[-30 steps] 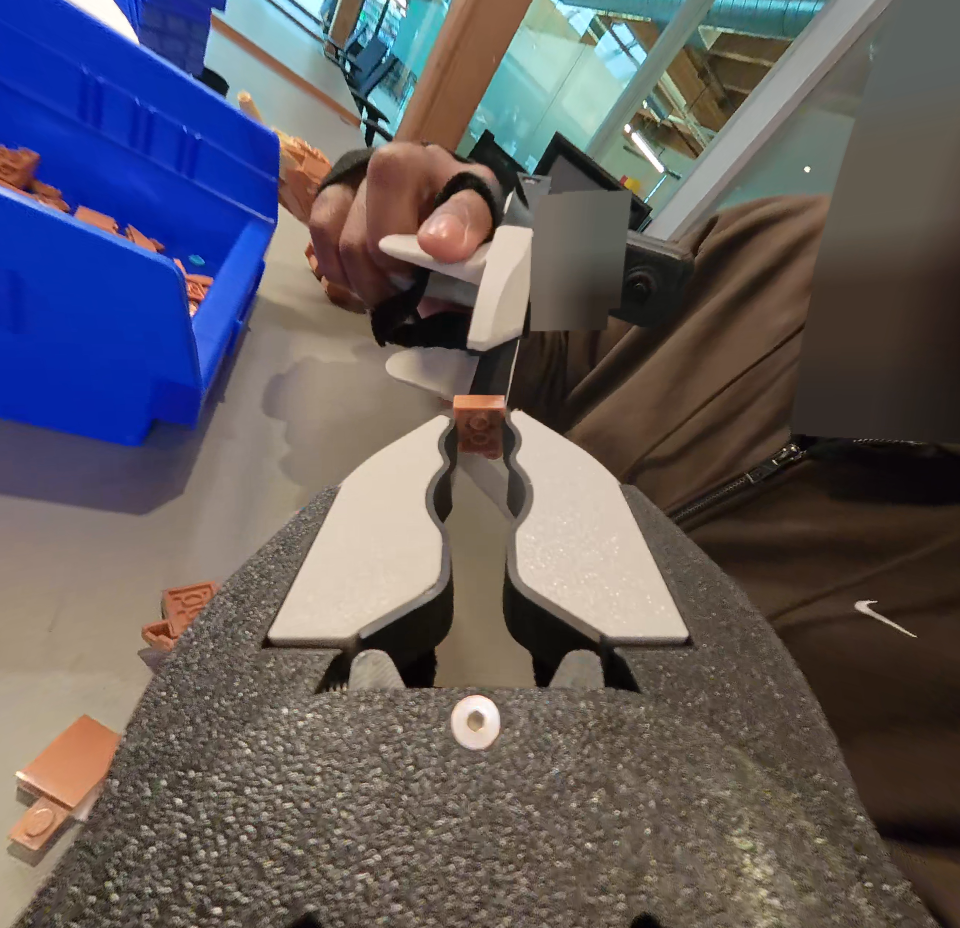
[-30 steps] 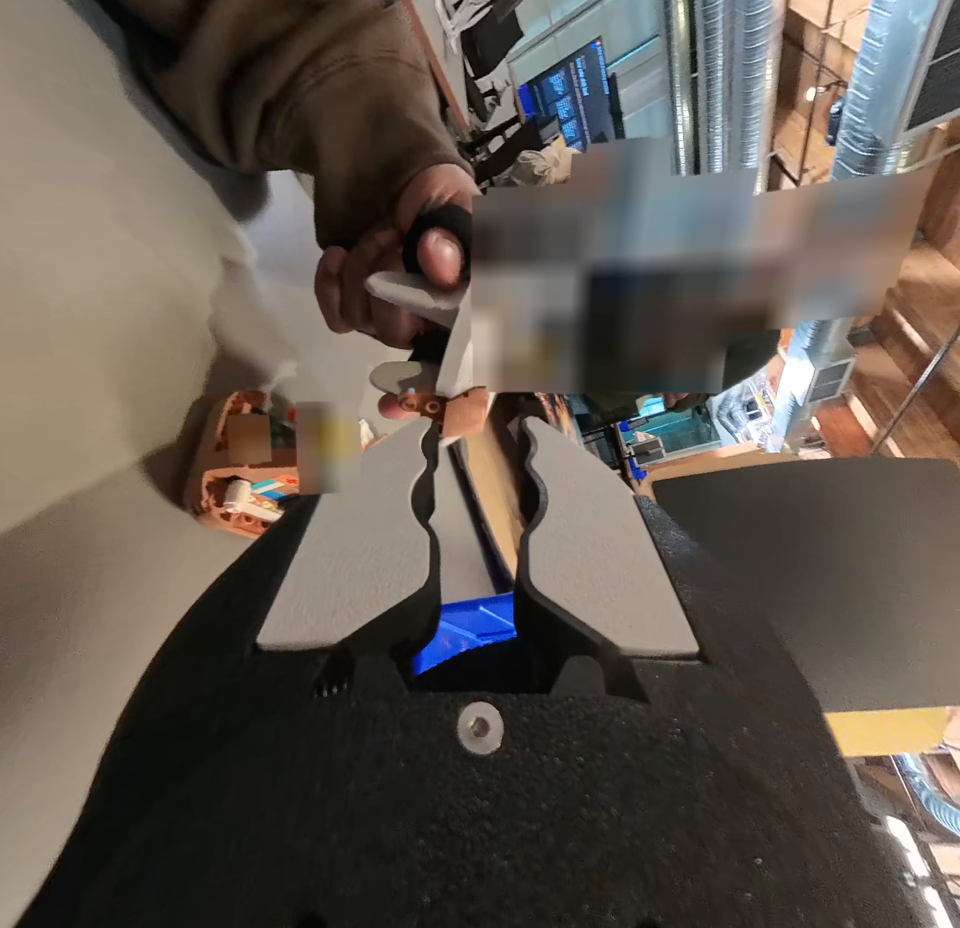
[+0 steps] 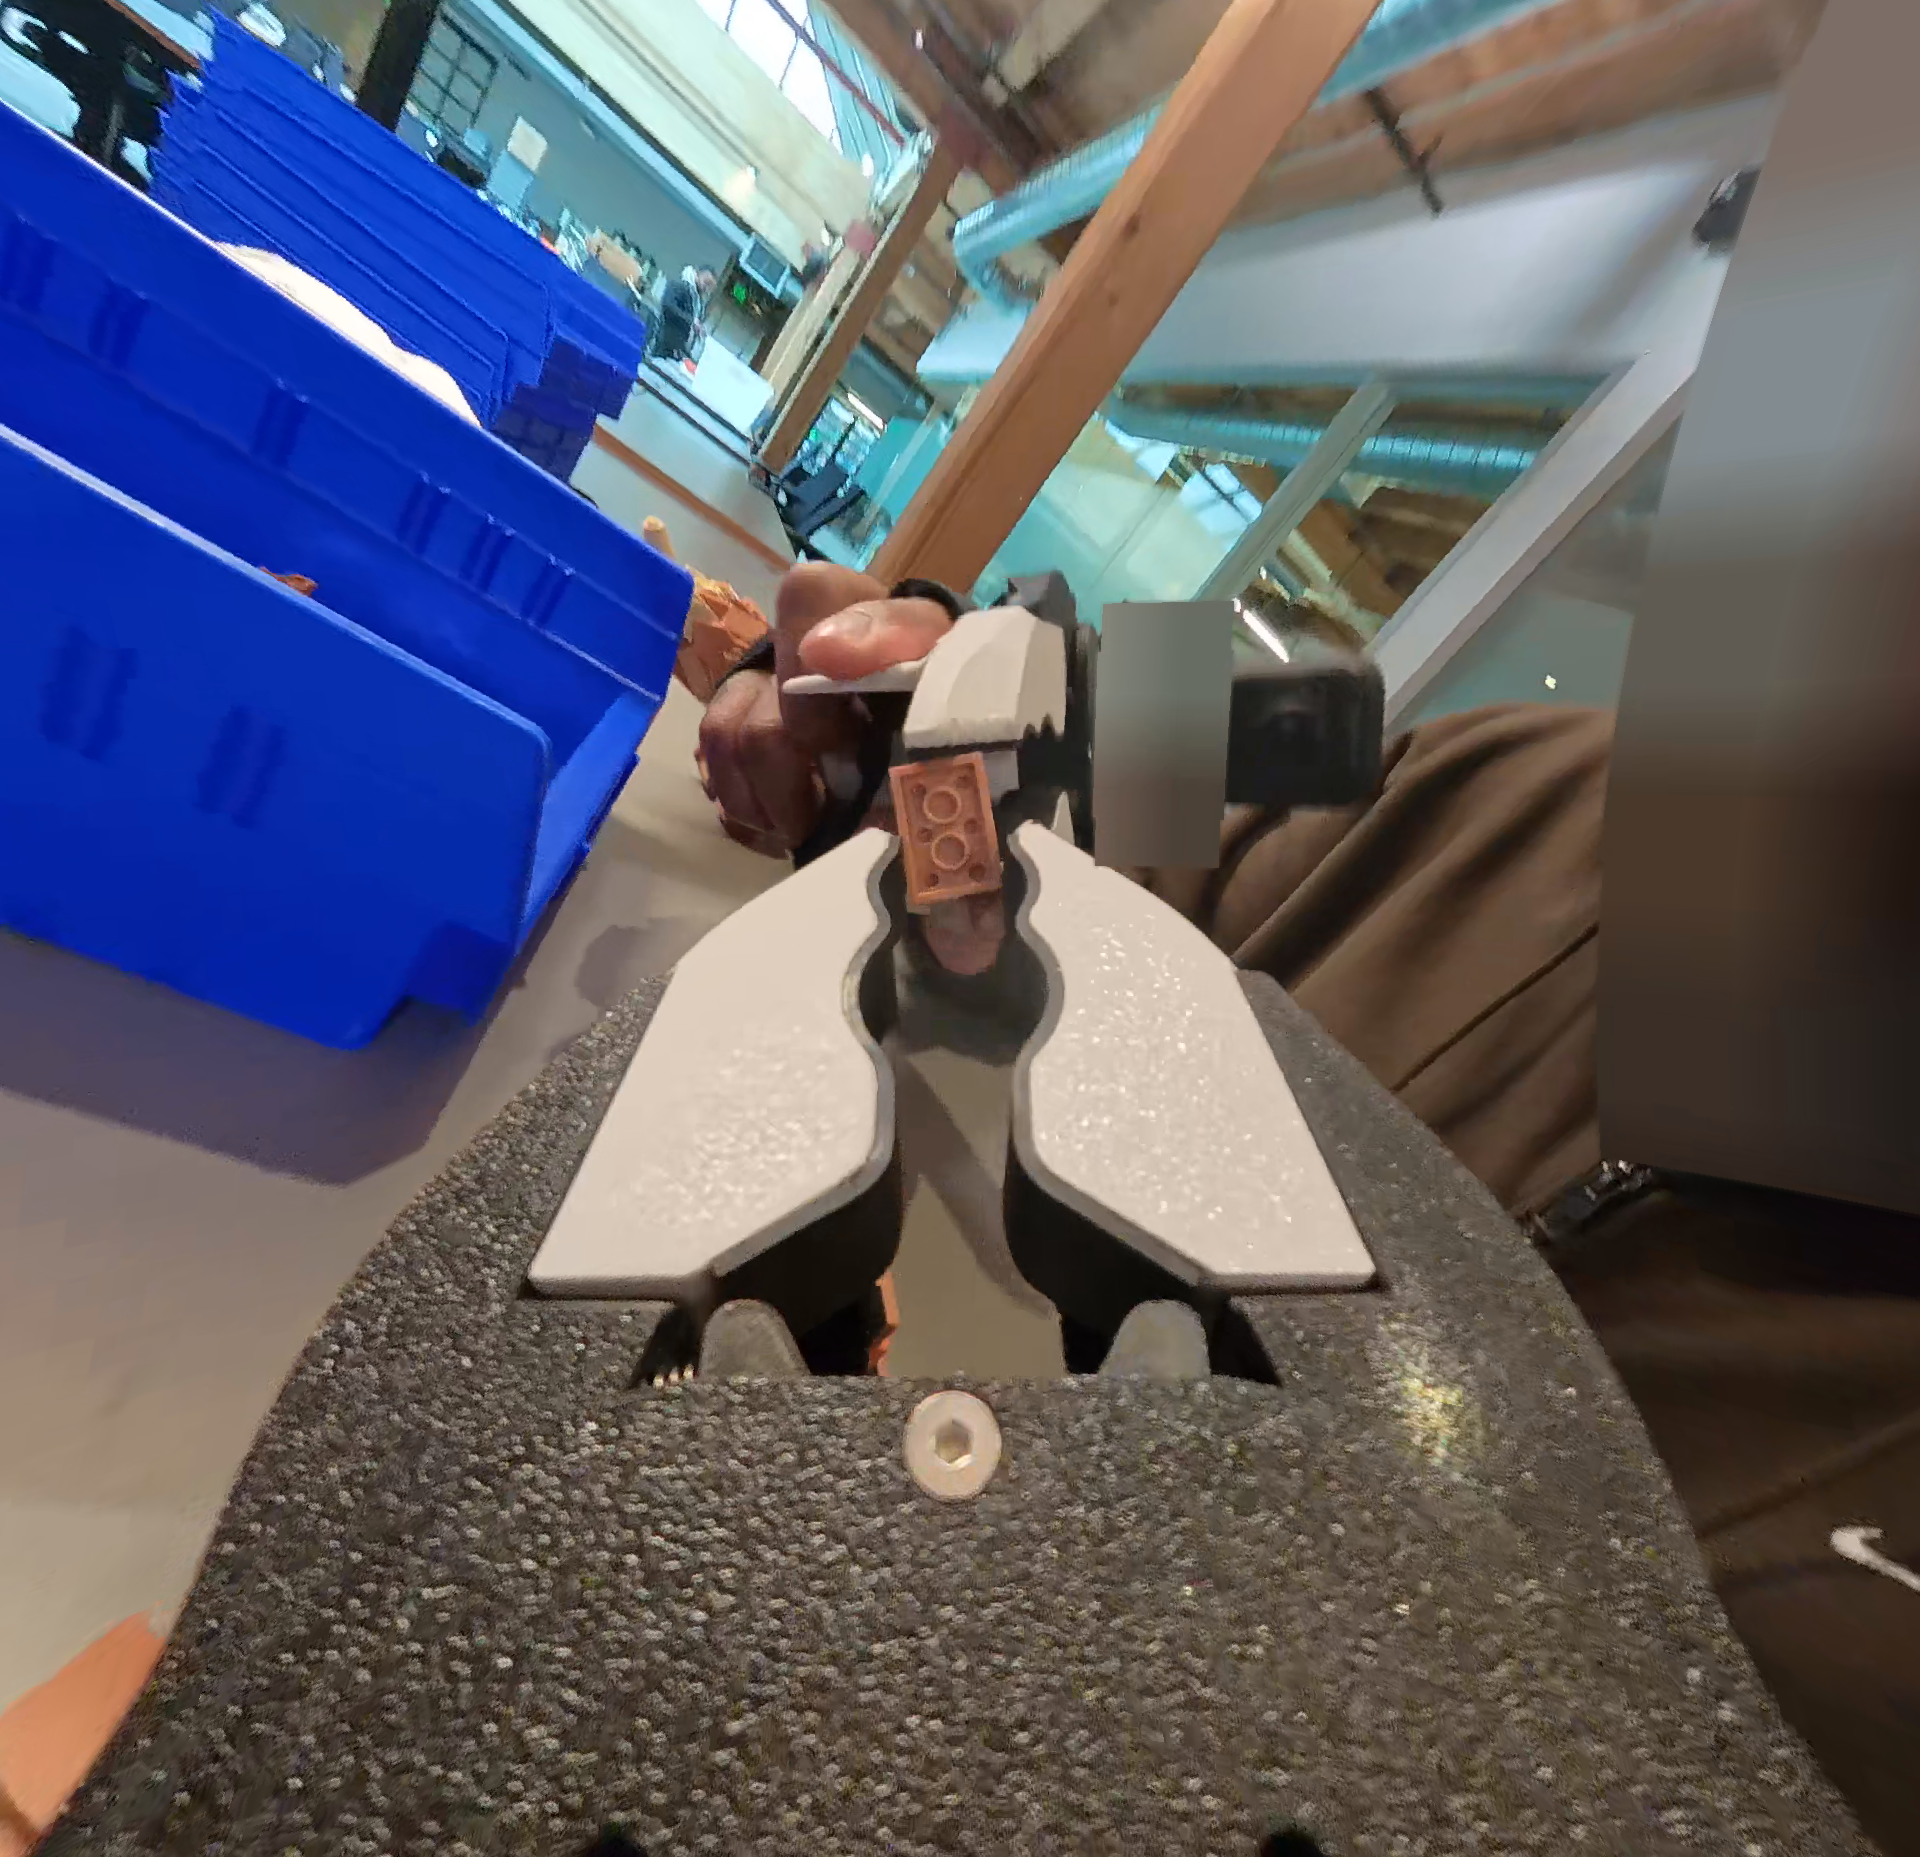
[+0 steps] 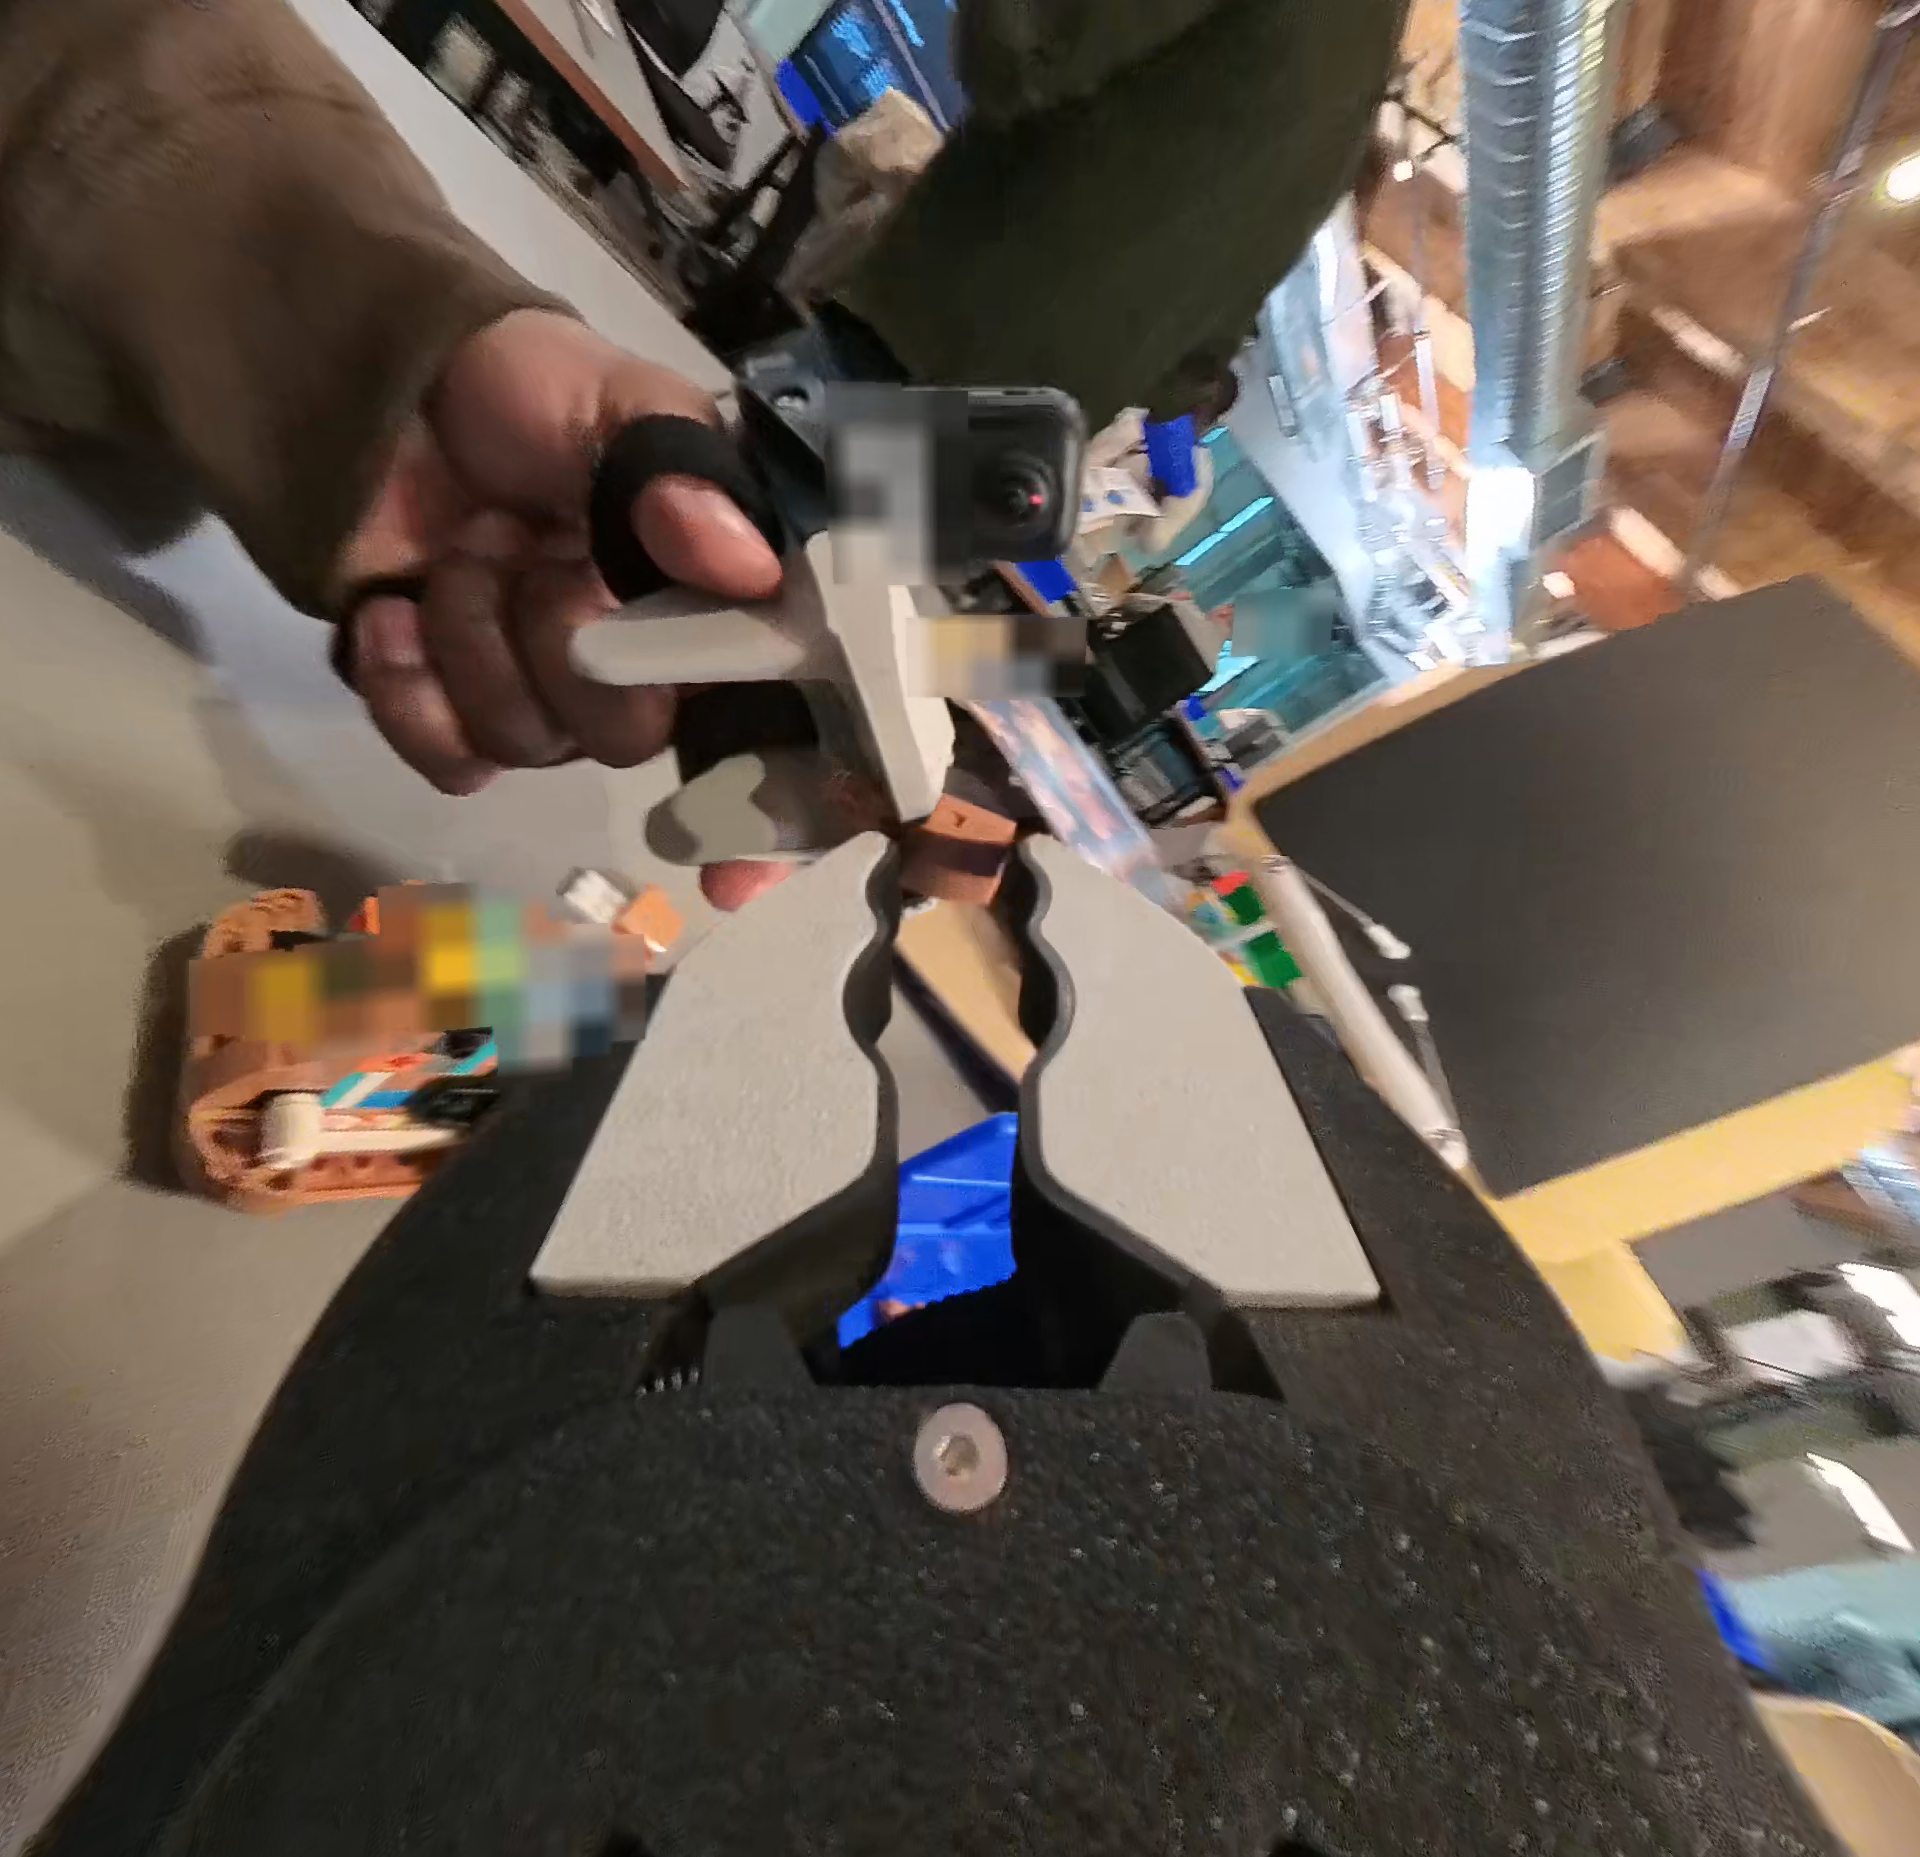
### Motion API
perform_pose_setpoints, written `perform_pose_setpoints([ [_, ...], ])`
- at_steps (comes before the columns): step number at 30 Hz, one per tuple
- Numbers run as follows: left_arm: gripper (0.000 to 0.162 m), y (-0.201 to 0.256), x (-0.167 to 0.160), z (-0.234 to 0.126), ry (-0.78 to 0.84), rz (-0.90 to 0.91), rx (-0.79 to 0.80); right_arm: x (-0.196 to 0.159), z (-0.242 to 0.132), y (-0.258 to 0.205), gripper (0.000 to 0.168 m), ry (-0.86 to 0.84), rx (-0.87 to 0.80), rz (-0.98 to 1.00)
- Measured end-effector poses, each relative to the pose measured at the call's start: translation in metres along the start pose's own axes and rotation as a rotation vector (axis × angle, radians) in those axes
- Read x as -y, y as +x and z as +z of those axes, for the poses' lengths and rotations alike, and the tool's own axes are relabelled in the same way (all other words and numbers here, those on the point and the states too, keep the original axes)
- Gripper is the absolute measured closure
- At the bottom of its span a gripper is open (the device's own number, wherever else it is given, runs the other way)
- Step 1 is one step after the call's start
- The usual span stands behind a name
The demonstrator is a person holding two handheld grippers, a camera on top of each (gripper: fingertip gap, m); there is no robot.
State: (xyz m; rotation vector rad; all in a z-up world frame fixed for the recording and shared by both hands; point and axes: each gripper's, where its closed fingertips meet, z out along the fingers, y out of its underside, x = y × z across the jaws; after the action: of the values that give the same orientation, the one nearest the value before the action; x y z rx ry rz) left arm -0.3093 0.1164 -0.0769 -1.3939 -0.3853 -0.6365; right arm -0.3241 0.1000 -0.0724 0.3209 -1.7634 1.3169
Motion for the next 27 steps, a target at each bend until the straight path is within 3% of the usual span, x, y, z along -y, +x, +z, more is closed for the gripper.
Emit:
perform_pose_setpoints([
  [4, 0.145, -0.003, 0.01, 0.001, 0.092, -0.044, 0.018, 0.0, 0.001, 0.01, 0.15, -0.039, -0.159, -0.167],
  [7, 0.145, -0.007, 0.013, 0.002, 0.134, -0.081, 0.038, -0.005, 0.001, 0.012, 0.15, -0.071, -0.186, -0.185],
  [18, 0.145, -0.009, 0.008, 0.003, 0.069, -0.02, 0.091, -0.006, 0.0, 0.008, 0.153, -0.029, -0.016, 0.133],
  [27, 0.145, -0.008, 0.004, 0.004, 0.056, -0.064, 0.051, -0.006, -0.002, 0.005, 0.153, -0.014, 0.061, 0.199],
])
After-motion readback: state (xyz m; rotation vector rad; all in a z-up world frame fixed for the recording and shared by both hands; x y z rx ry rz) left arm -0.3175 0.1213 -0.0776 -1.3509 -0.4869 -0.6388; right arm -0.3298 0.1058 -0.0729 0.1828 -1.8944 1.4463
